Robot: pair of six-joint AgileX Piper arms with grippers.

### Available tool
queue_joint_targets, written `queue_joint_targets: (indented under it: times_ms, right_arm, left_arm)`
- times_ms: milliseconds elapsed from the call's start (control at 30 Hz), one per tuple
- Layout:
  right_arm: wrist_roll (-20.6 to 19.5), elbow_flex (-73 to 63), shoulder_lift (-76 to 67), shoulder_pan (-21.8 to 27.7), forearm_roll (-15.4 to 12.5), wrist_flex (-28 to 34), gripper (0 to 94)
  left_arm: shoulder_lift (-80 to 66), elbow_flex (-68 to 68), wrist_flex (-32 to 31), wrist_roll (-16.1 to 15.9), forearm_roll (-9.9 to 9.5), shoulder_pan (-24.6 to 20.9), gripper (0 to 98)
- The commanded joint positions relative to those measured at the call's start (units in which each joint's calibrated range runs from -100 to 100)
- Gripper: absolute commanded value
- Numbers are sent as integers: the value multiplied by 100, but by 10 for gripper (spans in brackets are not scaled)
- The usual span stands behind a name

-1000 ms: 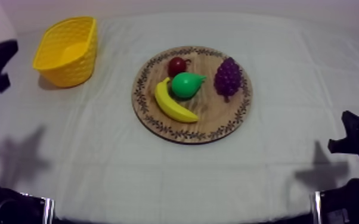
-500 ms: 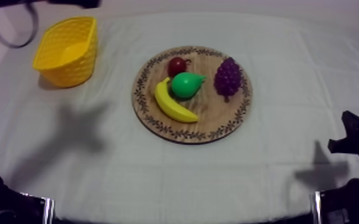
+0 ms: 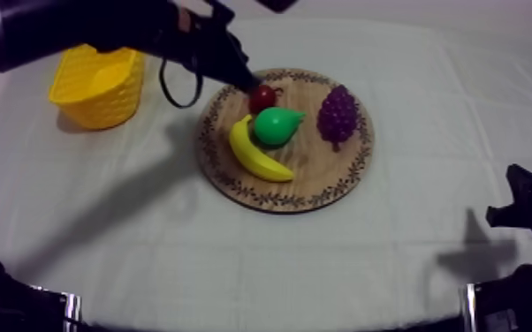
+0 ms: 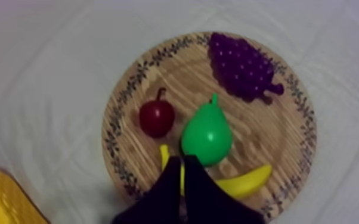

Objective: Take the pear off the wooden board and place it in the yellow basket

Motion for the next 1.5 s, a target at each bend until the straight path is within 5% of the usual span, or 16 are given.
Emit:
queue_joint_targets:
  times_ms: [0,133,267,333,433,933,1467]
  right_arm:
    - [0,4,-2,-1,0,-1,3]
    - [0,4,-2,-1,0,-1,3]
    - [0,4,-2,-1,0,-1,3]
    - [0,4,-2,-1,0,-1,3]
    - [0,4,-2,-1,0,-1,3]
    - [0,4,-2,-1,0,-1,3]
    - [0,4,-2,-1,0,-1,3]
  left_arm:
    - [38,67,-23,19,9,-6,1]
    - [54,146,-6,105,23,-30,66]
    - [49,189,80,175,40,-46,684]
    - [42,240,14,202,34,-34,828]
    - [36,335,-136,179,53,-16,920]
    - [611,92,-97,-28,347,-20,877]
    - [3213,-2930,2589,-87,477,51,820]
